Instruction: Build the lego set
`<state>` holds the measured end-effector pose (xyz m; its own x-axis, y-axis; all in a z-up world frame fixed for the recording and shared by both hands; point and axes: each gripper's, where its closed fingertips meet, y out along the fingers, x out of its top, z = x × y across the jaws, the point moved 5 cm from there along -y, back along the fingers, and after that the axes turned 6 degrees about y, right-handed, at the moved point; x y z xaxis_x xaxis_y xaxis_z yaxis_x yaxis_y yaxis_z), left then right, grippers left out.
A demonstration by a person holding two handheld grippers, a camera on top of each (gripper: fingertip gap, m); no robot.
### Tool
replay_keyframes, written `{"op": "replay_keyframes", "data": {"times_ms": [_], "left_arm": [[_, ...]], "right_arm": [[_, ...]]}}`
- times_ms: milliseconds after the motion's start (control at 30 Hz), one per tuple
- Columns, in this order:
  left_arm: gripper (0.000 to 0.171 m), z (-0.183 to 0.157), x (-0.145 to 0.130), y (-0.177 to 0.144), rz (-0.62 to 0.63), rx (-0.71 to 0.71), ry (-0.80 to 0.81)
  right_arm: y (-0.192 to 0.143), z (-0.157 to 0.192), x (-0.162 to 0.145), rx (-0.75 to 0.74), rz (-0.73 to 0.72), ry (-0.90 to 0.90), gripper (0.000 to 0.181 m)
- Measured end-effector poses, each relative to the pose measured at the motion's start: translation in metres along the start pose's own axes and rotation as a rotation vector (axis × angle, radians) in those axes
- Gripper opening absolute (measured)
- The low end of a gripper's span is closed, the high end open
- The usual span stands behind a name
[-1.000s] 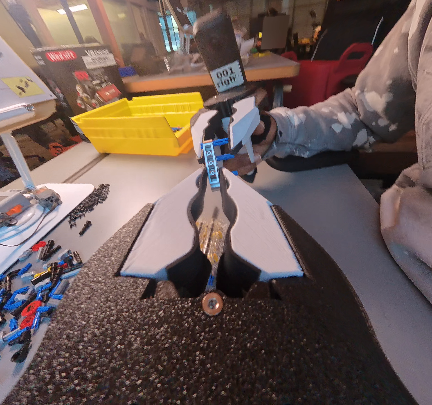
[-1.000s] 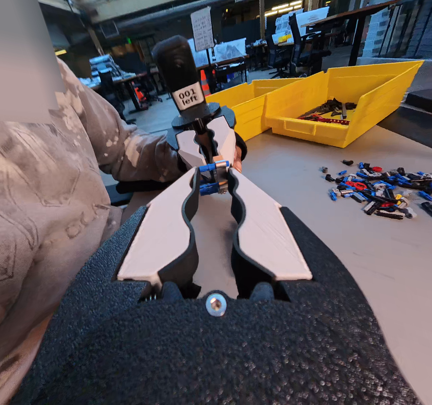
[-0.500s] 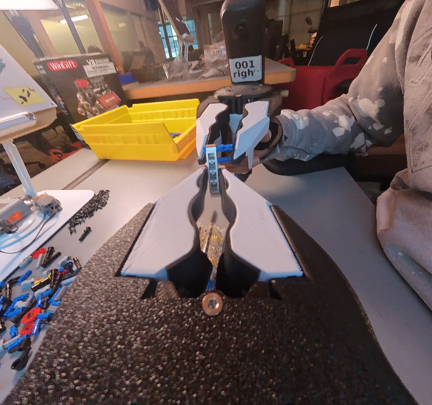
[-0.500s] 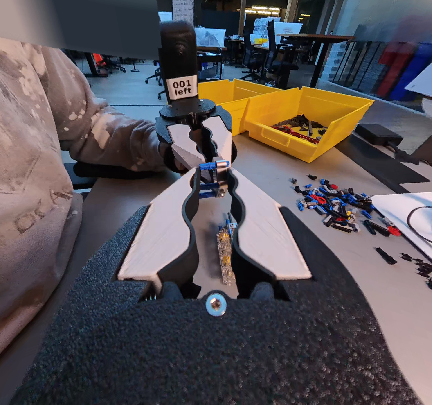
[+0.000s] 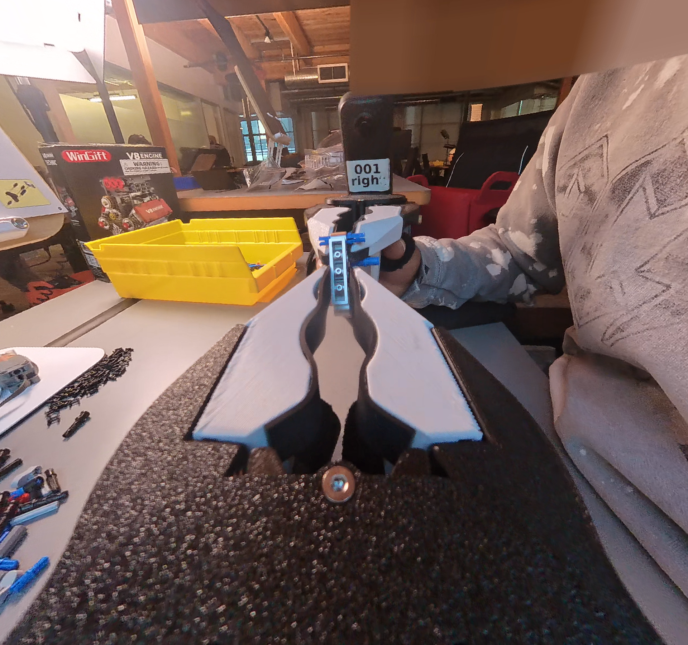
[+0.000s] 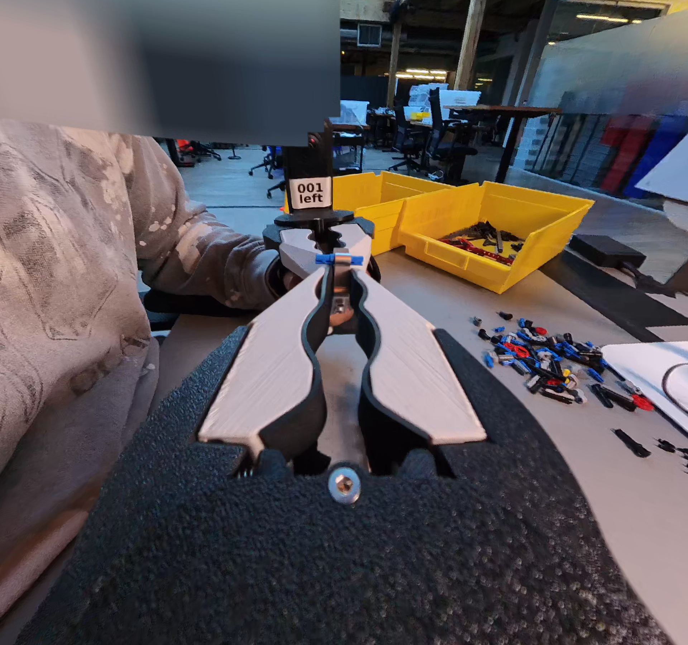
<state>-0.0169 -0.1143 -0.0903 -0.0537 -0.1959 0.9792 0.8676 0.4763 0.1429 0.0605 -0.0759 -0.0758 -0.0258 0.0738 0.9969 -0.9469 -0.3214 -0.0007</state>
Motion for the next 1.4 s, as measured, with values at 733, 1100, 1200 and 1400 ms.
{"op": "replay_keyframes", "data": {"times_ms": [733, 1100, 1200, 1400], "left_arm": [[0.006, 0.004, -0.009, 0.0, 0.125, 0.044, 0.057], [0.005, 0.005, -0.016, 0.003, 0.17, 0.054, 0.016], [0.005, 0.005, -0.017, 0.003, 0.173, 0.055, 0.013], [0.007, 0.006, -0.019, 0.001, 0.213, 0.068, 0.081]], "right_arm": [[-0.001, -0.008, -0.012, 0.049, 0.015, 0.101, 0.016], [-0.002, -0.011, -0.015, 0.065, 0.025, 0.136, 0.018], [-0.002, -0.012, -0.017, 0.064, 0.029, 0.132, 0.017], [0.001, -0.014, -0.02, 0.059, 0.004, 0.173, 0.015]]}}
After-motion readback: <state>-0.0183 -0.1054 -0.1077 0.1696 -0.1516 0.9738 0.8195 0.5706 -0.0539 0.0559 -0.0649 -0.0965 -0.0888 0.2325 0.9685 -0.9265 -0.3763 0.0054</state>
